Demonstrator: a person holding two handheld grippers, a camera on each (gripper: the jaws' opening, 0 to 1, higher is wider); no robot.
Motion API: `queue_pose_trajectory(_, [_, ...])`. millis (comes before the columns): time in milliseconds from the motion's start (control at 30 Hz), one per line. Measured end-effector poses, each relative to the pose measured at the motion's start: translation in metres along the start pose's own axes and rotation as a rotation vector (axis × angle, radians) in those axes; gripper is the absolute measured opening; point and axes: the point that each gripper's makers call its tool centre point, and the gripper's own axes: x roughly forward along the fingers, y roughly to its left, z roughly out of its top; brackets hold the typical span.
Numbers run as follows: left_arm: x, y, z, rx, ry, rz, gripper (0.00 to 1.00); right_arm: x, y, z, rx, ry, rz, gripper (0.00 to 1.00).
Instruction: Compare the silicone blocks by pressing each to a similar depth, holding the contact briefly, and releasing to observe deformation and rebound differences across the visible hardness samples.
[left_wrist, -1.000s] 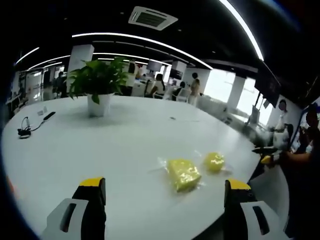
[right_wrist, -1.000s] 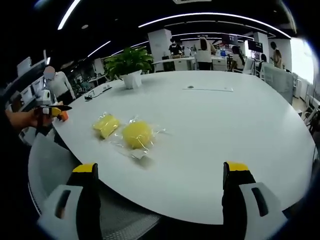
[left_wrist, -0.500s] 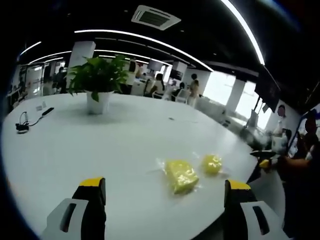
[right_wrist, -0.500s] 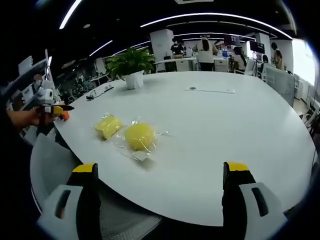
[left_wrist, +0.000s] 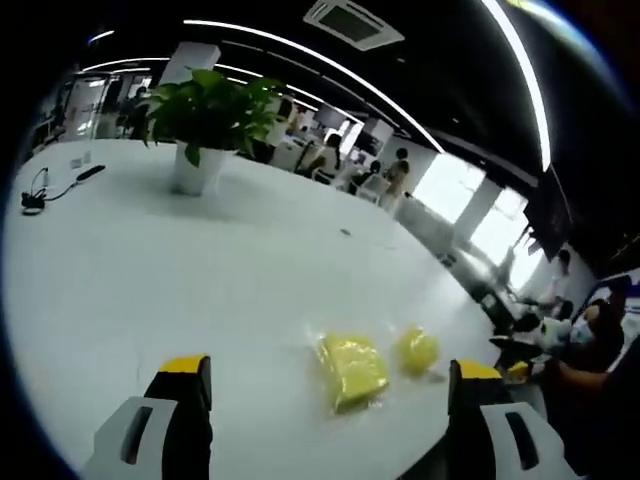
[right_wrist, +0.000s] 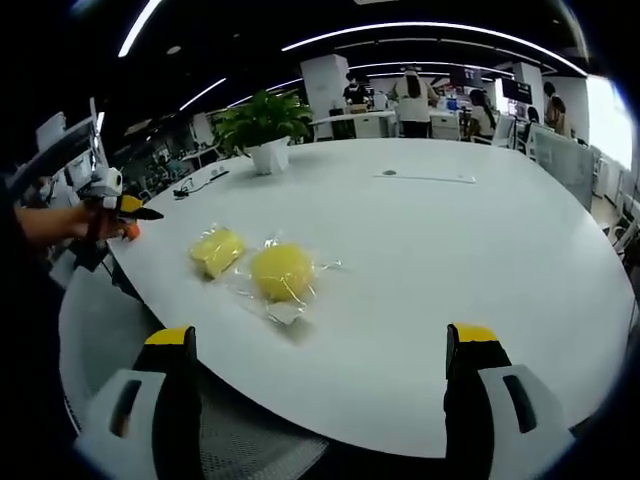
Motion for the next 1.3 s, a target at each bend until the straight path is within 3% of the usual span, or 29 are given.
queue_pose_trajectory(167, [0.023, 0.001, 0.000, 0.027, 0.091, -0.011, 0.99, 0.004, 0.001, 0.001, 0.015, 0.000, 0.006, 0.97])
queue_pose_trajectory(367, [0.051, 0.002, 0.010, 0.018, 0.128, -0.039, 0.93, 0.008, 0.001, 0.002, 0.031, -0.002, 0.008, 0.97])
queue_pose_trajectory(667, [0.078, 0.017, 0.005, -0.020, 0.196, -0.057, 0.86, 0.011, 0.000, 0.000, 0.057, -0.001, 0.004, 0.97])
queue_pose_trajectory(867, [0.093, 0.032, -0.010, -0.118, 0.240, -0.061, 0.68, 0.013, -0.001, -0.004, 0.071, 0.013, -0.002, 0.97])
queue_pose_trajectory(1100, [0.110, 0.025, -0.028, -0.182, 0.275, -0.114, 0.50, 0.018, -0.001, 0.000, 0.074, 0.014, -0.005, 0.97])
queue_pose_trajectory(1200, [0.114, 0.024, -0.032, -0.244, 0.284, -0.116, 0.34, 0.019, 0.002, 0.000, 0.073, 0.016, -0.001, 0.97])
queue_pose_trajectory(1300, [0.120, 0.029, -0.032, -0.272, 0.269, -0.106, 0.29, 0.018, 0.006, 0.000, 0.070, 0.020, 0.001, 0.97])
